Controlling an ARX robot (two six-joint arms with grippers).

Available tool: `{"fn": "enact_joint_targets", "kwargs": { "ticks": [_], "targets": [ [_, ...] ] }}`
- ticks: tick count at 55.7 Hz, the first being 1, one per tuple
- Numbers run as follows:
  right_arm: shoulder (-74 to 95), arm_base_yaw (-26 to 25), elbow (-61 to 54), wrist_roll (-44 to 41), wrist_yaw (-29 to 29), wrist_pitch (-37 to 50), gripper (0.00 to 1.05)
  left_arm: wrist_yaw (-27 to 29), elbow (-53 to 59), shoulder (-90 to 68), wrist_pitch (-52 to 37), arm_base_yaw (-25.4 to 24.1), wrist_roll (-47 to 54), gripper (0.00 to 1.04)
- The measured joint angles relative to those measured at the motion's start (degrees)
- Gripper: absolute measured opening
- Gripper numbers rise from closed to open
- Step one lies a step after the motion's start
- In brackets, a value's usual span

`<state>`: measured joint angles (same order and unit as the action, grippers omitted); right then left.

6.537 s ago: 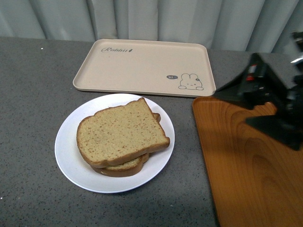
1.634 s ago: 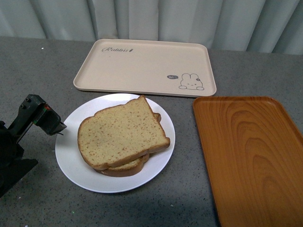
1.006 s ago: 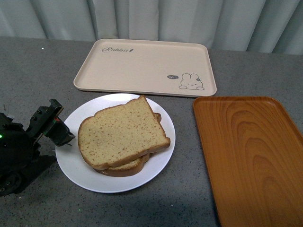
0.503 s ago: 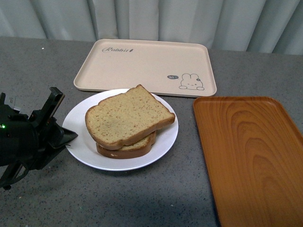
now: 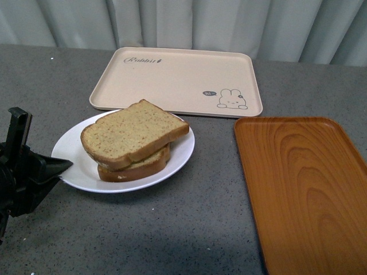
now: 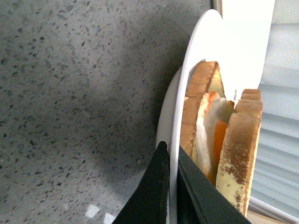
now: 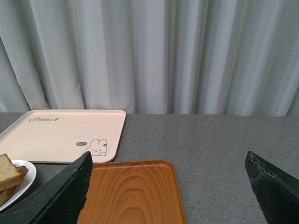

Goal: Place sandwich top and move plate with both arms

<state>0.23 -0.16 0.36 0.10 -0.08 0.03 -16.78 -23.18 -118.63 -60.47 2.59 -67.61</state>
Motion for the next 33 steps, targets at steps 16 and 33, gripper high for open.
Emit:
{"fn": "enact_joint_targets", "kwargs": {
  "ticks": [16, 33],
  "targets": [
    [0.0, 0.0, 0.0, 0.0, 0.0, 0.0, 0.96, -1.4, -1.9, -0.1, -5.8, 2.1, -5.4, 0.04],
    [0.0, 0.0, 0.0, 0.0, 0.0, 0.0, 0.96, 6.0, -11.9, -2.7, -1.4, 6.6, -7.4, 0.04]
  ]
}}
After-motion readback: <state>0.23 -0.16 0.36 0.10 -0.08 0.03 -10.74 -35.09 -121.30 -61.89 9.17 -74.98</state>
